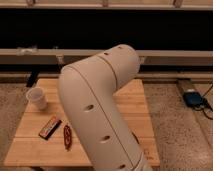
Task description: Push the eraser across the table
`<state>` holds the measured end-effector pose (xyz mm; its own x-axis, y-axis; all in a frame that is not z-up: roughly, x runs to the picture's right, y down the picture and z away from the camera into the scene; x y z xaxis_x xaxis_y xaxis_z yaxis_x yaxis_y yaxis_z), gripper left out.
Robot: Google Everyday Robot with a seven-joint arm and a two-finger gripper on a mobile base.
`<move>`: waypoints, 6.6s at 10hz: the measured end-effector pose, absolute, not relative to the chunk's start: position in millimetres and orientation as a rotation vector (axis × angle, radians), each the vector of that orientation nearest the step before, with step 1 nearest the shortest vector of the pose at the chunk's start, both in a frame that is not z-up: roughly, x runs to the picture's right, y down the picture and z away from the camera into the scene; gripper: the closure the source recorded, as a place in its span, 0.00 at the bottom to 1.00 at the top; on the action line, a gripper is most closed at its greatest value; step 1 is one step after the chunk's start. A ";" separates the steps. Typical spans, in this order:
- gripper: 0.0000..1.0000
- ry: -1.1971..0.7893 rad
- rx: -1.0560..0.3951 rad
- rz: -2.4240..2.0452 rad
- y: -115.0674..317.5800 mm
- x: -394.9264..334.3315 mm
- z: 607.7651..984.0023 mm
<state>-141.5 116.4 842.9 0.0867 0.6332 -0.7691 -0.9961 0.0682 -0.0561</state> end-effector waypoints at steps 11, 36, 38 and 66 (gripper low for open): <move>0.20 0.264 -0.563 0.921 143.6 -273.6 753.5; 0.20 0.330 -0.434 0.695 207.9 -323.8 813.1; 0.20 0.339 -0.425 0.722 197.1 -316.5 819.5; 1.00 0.527 -0.594 0.890 239.2 -284.7 801.3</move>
<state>-284.7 239.2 801.3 0.5258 0.5547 -0.6448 -0.8322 0.4922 -0.2552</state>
